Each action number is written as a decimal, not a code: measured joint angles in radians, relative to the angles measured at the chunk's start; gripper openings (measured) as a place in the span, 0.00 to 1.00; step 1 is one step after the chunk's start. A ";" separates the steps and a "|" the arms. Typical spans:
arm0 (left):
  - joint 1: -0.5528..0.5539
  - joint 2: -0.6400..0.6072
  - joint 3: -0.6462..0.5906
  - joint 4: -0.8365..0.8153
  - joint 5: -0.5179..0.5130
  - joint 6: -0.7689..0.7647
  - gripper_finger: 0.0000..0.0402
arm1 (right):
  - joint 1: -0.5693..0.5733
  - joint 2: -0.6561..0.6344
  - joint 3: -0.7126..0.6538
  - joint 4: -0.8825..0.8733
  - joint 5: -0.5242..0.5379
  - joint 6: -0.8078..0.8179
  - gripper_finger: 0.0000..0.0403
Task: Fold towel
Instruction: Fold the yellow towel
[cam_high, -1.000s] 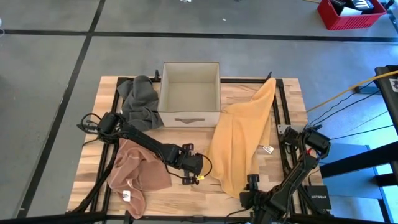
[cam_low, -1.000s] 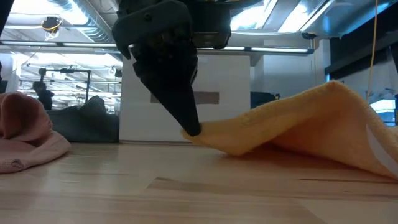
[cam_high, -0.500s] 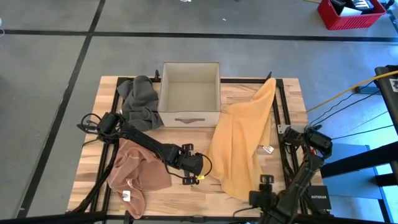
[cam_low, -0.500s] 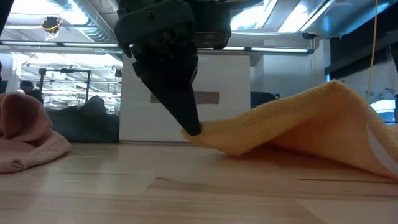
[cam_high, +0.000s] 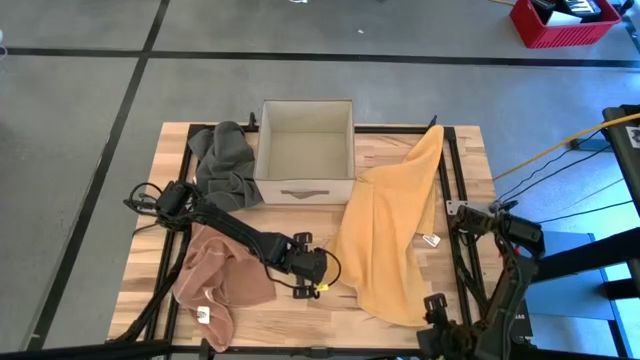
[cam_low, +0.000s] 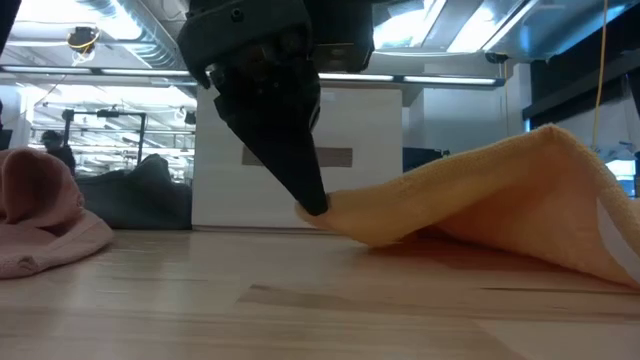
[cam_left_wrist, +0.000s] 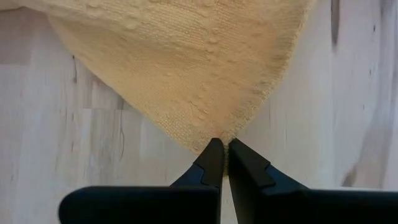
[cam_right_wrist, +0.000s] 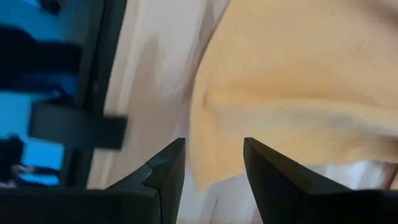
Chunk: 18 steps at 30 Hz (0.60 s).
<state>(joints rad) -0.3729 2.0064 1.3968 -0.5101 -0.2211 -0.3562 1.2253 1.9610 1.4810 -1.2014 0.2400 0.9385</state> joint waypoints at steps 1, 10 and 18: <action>0.000 0.000 0.000 0.000 0.000 0.002 0.01 | 0.007 0.005 -0.010 0.001 -0.014 -0.002 0.41; 0.000 0.000 0.000 -0.002 0.000 0.006 0.01 | 0.020 0.009 -0.113 0.075 -0.034 -0.001 0.41; 0.000 0.000 0.000 -0.002 0.000 0.018 0.01 | 0.011 0.008 -0.189 0.178 -0.060 -0.004 0.41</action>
<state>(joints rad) -0.3729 2.0060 1.3968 -0.5117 -0.2211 -0.3377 1.2366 1.9694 1.2924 -1.0229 0.1802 0.9348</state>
